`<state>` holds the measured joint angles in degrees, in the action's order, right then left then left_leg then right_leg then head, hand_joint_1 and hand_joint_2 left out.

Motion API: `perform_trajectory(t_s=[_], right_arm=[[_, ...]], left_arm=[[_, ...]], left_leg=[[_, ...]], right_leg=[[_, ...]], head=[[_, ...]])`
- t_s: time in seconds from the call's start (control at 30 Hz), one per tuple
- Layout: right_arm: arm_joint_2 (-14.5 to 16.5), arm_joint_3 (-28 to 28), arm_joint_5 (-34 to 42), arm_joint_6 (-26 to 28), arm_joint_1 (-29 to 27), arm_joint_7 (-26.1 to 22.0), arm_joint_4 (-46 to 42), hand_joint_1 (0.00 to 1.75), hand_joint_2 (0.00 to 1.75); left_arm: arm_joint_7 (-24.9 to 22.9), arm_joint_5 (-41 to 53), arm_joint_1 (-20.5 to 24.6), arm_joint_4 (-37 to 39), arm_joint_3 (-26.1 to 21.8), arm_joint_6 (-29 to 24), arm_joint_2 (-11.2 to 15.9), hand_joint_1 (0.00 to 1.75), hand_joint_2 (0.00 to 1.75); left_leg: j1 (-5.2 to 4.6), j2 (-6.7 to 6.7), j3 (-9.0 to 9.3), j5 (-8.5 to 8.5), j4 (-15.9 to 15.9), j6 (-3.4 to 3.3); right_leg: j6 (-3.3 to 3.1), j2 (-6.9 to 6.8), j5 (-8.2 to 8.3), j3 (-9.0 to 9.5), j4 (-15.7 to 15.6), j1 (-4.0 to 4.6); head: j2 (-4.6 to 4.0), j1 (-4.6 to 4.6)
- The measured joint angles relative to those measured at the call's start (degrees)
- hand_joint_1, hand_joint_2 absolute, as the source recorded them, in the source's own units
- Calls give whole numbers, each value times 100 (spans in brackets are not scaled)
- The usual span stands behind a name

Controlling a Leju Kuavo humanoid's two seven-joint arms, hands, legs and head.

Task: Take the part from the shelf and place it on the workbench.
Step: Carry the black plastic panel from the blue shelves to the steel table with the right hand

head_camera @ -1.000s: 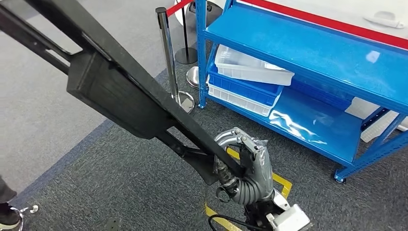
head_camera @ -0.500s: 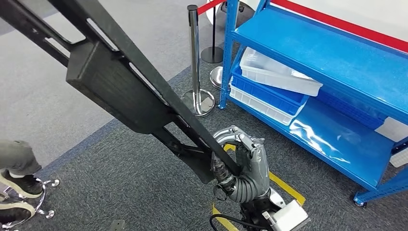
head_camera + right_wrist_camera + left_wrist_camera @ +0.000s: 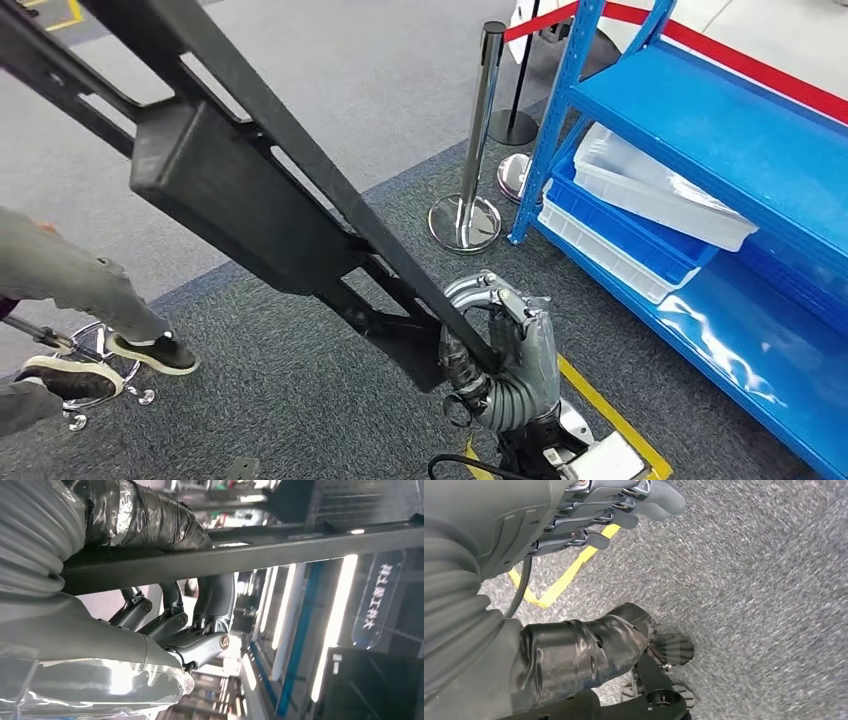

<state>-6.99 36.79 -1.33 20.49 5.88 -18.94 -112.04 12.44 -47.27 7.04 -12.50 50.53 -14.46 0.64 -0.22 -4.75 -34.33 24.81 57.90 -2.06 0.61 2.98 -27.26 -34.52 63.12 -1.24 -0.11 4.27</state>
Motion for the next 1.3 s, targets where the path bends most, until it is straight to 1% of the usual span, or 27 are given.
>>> perform_trajectory(t_s=[0.07, 0.13, 0.2, 0.27, 0.33, 0.37, 0.4, 0.43, 0.47, 0.53, 0.6, 0.67, 0.73, 0.77, 0.83, 0.87, 0.9, 0.93, 0.97, 1.03, 1.07, 1.1, 1.13, 1.17, 1.2, 1.23, 1.3], right_arm=[[0, 0, -3, 1, -23, -5, -7, 175, 175], [1, 0, 5, -2, -36, -8, -11, 175, 175], [4, 0, 46, -20, -34, -31, -11, 175, 175], [9, 0, 125, -63, -37, -74, -11, 175, 175], [11, 0, 157, -92, -41, -78, -9, 175, 175], [10, 0, 139, -95, -41, -57, -5, 175, 175], [10, 0, 109, -93, -41, -36, 1, 175, 175], [10, 0, 73, -86, -41, -16, 7, 175, 175], [10, 0, 39, -75, -40, -2, 12, 175, 175], [11, 0, -3, -30, -39, 3, 14, 175, 175], [11, 0, -11, 15, -40, -14, 16, 175, 175], [10, 0, -22, 32, -32, -13, 19, 175, 175], [9, 0, -40, 44, -23, 12, 20, 175, 175], [7, 0, -48, 61, -24, 22, 20, 175, 175], [3, 0, -63, 105, -49, 35, 21, 175, 175], [1, 0, -68, 126, -69, 48, 22, 175, 175], [-2, 0, -71, 141, -85, 65, 24, 175, 175], [-5, 0, -76, 155, -96, 82, 24, 175, 175], [-7, 0, -92, 177, -101, 98, 25, 175, 175], [-11, 0, -153, 235, -104, 123, 22, 175, 175], [-15, -1, -193, 280, -112, 139, 15, 175, 175], [-20, -1, -235, 333, -125, 164, 2, 175, 175], [-27, -3, -279, 391, -143, 195, -16, 175, 175], [-37, -5, -323, 451, -162, 230, -38, 175, 175], [-46, -7, -357, 501, -180, 261, -60, 175, 175], [-54, -9, -380, 532, -199, 284, -85, 175, 175], [-70, -20, -394, 560, -239, 302, -138, 175, 175]], left_arm=[[6, 8, 9, -1, 2, 8, -8, 0, 175], [11, 20, -8, -1, 4, 14, -4, 0, 175], [28, 38, -29, -2, 13, 19, -2, 0, 175], [55, 64, -13, -5, 29, 16, -6, 0, 175], [50, 93, 8, -10, 48, 13, -8, 0, 175], [26, 105, 5, -12, 60, 10, -8, 0, 175], [-2, 113, -3, -13, 74, 8, -8, 0, 175], [-32, 124, -12, -14, 87, 6, -8, 0, 175], [-56, 134, -18, -14, 99, 4, -8, 0, 175], [-64, 145, -3, -15, 111, 12, -11, 0, 175], [-58, 139, 14, -19, 127, 29, -22, 0, 175], [-105, 138, 2, -20, 145, 16, -31, 0, 175], [-125, 153, -14, -22, 153, -8, -51, 0, 175], [-104, 165, -11, -25, 158, -10, -61, 0, 175], [-63, 194, 17, -31, 174, -4, -72, 0, 175], [-68, 203, 32, -33, 183, -5, -73, 0, 175], [-86, 207, 43, -34, 191, -8, -73, 0, 175], [-110, 207, 52, -36, 197, -10, -74, 0, 175], [-131, 212, 57, -42, 204, -10, -78, 0, 175], [-148, 238, 76, -58, 230, 1, -86, 0, 175], [-145, 261, 90, -65, 246, 15, -89, 0, 175], [-140, 294, 99, -68, 261, 35, -90, 0, 175], [-132, 333, 101, -69, 273, 57, -91, 0, 175], [-122, 370, 91, -70, 285, 78, -85, 0, 175], [-114, 401, 76, -71, 298, 92, -82, 0, 175], [-105, 424, 67, -72, 312, 102, -81, 0, 175], [-93, 447, 75, -78, 339, 116, -84, 0, 175]], left_leg=[[23, -114, -92, 24, 81, 72], [58, -200, -146, 22, 101, 145], [51, -19, -230, 113, 261, 212], [52, 303, -514, 396, 828, 280], [82, 430, -898, 664, 1536, 328], [89, 444, -991, 667, 1689, 335], [92, 449, -980, 571, 1647, 332], [90, 461, -842, 384, 1373, 316], [81, 500, -622, 170, 957, 288], [29, 663, -247, -49, 248, 201], [-26, 732, -141, -42, 37, 118], [-24, 638, -105, -64, -22, 54], [10, 546, -18, -94, -134, -5], [27, 500, 22, -108, -178, -34], [18, 399, 38, -101, -187, -69], [14, 336, 39, -93, -177, -80], [13, 266, 40, -80, -160, -83], [14, 193, 41, -63, -132, -78], [19, 118, 40, -38, -91, -65], [24, -21, 5, 32, 33, -17], [28, -85, -33, 58, 90, 15], [39, -141, -76, 75, 131, 53], [52, -200, -111, 78, 152, 96], [72, -250, -133, 75, 148, 131], [78, -214, -146, 88, 173, 165], [72, -108, -186, 136, 258, 197], [72, 227, -431, 391, 754, 256]], right_leg=[[-14, 186, 39, 97, -283, 1], [-51, 110, 45, 96, -312, 10], [-105, -12, 55, 136, -346, -9], [-143, -162, 41, 174, -362, -5], [-163, -314, 17, 188, -359, 12], [-163, -381, 3, 195, -358, 16], [-161, -441, -12, 207, -356, 18], [-154, -495, -29, 227, -356, 21], [-144, -543, -49, 253, -357, 25], [-110, -638, -79, 310, -385, 35], [-54, -727, -91, 355, -435, 39], [17, -792, -106, 405, -489, 46], [68, -666, -219, 398, -373, 46], [80, -551, -351, 296, -141, 44], [80, -368, -661, -93, 604, 40], [84, -336, -740, -291, 924, 39], [88, -321, -709, -411, 1070, 36], [92, -309, -564, -427, 999, 30], [92, -273, -335, -343, 728, 18], [82, -43, 17, -86, 49, -18], [73, 77, 76, -3, -158, -31], [59, 161, 60, 33, -245, -29], [38, 173, 38, 43, -265, -19], [6, 116, 39, 52, -267, -17], [-27, 57, 44, 76, -294, -17], [-59, -10, 50, 103, -320, -27], [-109, -161, 38, 151, -348, -22]], head=[[0, 1], [0, -6], [0, 8], [0, 34], [0, 45], [0, 46], [0, 48], [0, 48], [0, 48], [0, 45], [0, 50], [0, 56], [0, 43], [0, 27], [0, 4], [0, -5], [0, -7], [0, -6], [0, -8], [0, -8], [0, -8], [0, -13], [0, -16], [0, -22], [0, -24], [0, 1], [0, 44]])
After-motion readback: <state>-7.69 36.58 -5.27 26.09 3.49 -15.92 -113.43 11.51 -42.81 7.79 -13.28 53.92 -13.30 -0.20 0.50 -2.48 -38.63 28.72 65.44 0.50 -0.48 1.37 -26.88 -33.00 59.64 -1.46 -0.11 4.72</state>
